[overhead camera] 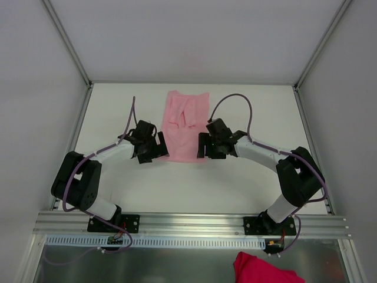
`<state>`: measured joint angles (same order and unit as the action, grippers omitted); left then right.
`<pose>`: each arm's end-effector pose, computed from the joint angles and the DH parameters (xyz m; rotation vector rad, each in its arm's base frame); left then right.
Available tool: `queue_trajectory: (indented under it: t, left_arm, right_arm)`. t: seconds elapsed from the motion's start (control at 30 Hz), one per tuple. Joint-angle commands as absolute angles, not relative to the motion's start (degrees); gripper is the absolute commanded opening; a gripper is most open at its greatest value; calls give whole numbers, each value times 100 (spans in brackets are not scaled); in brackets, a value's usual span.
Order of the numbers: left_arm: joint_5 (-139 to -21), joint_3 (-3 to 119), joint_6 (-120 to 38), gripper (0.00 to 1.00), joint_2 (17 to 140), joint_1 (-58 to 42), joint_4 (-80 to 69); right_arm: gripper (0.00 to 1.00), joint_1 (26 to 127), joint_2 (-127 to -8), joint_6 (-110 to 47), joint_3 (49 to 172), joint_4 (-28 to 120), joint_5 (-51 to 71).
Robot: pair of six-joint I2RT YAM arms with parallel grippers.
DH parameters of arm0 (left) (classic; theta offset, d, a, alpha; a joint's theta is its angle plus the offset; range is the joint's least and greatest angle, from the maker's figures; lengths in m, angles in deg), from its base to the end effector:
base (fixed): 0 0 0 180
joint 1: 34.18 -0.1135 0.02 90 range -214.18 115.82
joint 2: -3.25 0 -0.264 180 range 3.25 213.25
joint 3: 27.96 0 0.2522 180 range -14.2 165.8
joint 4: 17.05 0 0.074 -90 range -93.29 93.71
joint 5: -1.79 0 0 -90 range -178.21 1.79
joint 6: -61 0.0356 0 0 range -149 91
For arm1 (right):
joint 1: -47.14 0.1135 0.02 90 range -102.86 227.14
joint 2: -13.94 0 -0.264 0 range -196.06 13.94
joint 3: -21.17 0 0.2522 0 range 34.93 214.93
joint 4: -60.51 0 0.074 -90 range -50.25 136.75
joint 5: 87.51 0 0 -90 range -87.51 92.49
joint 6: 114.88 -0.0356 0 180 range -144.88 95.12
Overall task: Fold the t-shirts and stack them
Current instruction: Grab one side of the 2/3 rectangular tshirt with both arms
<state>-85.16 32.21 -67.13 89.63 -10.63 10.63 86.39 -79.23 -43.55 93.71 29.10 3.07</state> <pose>0.2689 -0.1193 0.1771 -0.3056 2.5656 -0.4908 0.2615 0.2142 0.2018 -0.4567 2.4910 0.4330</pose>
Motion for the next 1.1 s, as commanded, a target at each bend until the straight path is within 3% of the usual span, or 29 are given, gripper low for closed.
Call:
queue_trajectory:
  t: [0.0,0.87,1.07]
  left_arm:
    - [-8478,3133,-6653,87,8744,-1080,981]
    - [-8092,3273,-6522,77,9377,-1344,471]
    - [-8022,3229,-6591,74,9290,-1370,506]
  right_arm:
    - [71,8626,-7984,-4579,9329,3242,451]
    - [70,8634,-8502,-4808,9117,3647,749]
    - [66,8634,-8643,-4878,9214,3717,846]
